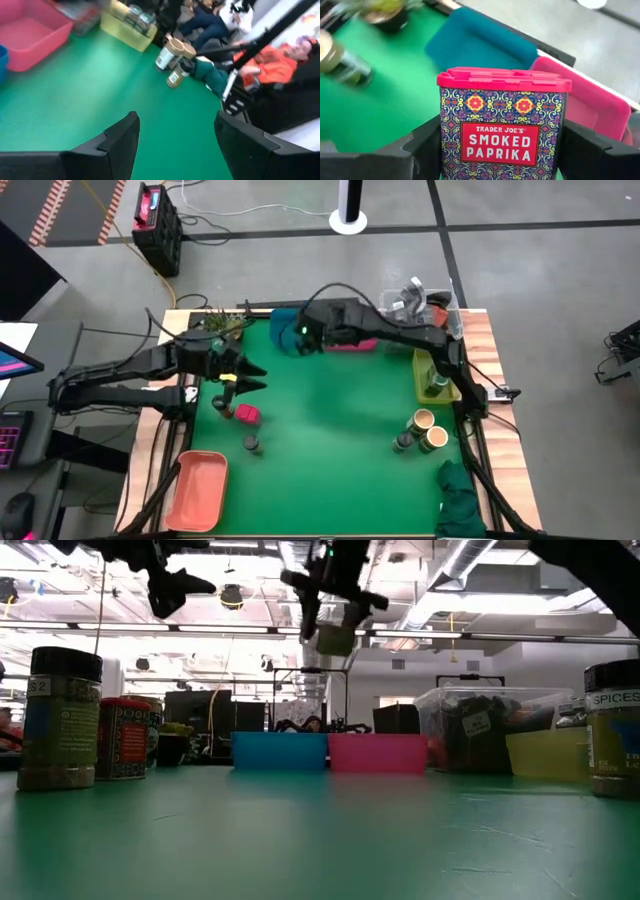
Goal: Sort spices by type
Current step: Put the right red spice can into the red bin
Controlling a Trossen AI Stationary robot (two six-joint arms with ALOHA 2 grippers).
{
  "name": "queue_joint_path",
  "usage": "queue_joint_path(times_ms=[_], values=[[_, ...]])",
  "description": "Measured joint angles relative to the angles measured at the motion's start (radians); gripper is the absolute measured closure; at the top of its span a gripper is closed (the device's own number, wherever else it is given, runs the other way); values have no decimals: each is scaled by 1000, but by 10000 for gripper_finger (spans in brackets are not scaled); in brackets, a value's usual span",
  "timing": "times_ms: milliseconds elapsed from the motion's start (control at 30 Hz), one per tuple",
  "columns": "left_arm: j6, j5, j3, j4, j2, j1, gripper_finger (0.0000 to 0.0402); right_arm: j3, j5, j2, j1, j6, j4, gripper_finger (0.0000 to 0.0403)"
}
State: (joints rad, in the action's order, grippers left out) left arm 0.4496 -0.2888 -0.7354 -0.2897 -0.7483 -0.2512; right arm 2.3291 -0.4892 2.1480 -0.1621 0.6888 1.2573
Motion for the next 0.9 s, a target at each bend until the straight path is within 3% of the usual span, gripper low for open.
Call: queue_joint_path(times_ms=[233,433,600,900], values=[[120,2,-27,17,-1,-98,158,0,-202,-2,203,-38,130,79],[279,-43,-51,20,-110,-156,152,-1,-301,-2,331,-28,136,78],[342,-160,-77,153,-208,-140,116,-1,-331,-3,408,77,152,78],[273,-175,-178,201,-296,-49,43,-2,-484,-13,526,384,229,78]])
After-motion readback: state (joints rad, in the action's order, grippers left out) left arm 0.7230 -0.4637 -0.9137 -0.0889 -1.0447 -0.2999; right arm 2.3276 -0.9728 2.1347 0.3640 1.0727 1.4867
